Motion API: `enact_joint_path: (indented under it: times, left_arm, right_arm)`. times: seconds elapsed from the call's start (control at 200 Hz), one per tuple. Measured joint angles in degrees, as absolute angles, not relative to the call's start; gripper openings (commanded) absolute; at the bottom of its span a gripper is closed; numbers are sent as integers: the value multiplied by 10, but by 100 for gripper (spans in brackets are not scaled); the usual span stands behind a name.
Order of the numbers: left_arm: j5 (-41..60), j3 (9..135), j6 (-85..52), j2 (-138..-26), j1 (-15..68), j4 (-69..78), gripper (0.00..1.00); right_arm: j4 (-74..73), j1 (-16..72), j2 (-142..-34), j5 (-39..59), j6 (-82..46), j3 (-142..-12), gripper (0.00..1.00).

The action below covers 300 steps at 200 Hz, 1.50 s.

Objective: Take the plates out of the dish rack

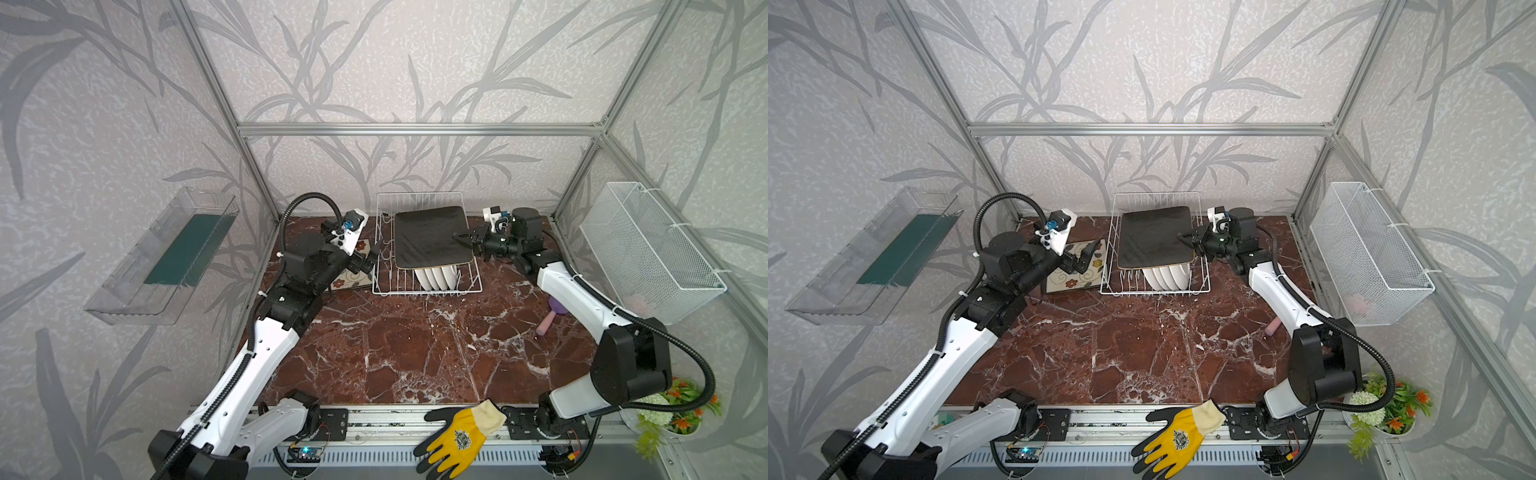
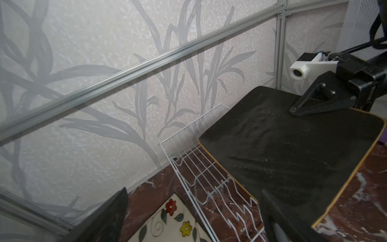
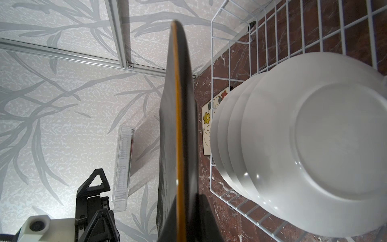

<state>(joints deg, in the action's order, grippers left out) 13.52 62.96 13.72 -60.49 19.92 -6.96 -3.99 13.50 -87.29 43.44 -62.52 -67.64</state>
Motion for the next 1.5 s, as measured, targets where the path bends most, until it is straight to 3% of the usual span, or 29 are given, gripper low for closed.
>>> enact_joint_path:
  times: [0.4, 0.715, 1.175, 1.5]
  left_arm:
    - [309, 701, -123, -709, 149, -128, 99]
    - [415, 691, -297, -775, 142, -64, 99]
    - [501, 691, -388, -841, 143, -15, 95]
    - [549, 711, -417, -891, 148, -26, 85]
  right_arm:
    - [-62, 135, -858, 429, -606, -654, 0]
    - [-88, 135, -851, 429, -597, -631, 0]
    - [-123, 135, -848, 424, -595, -623, 0]
    - [-135, 138, -848, 425, -595, -618, 0]
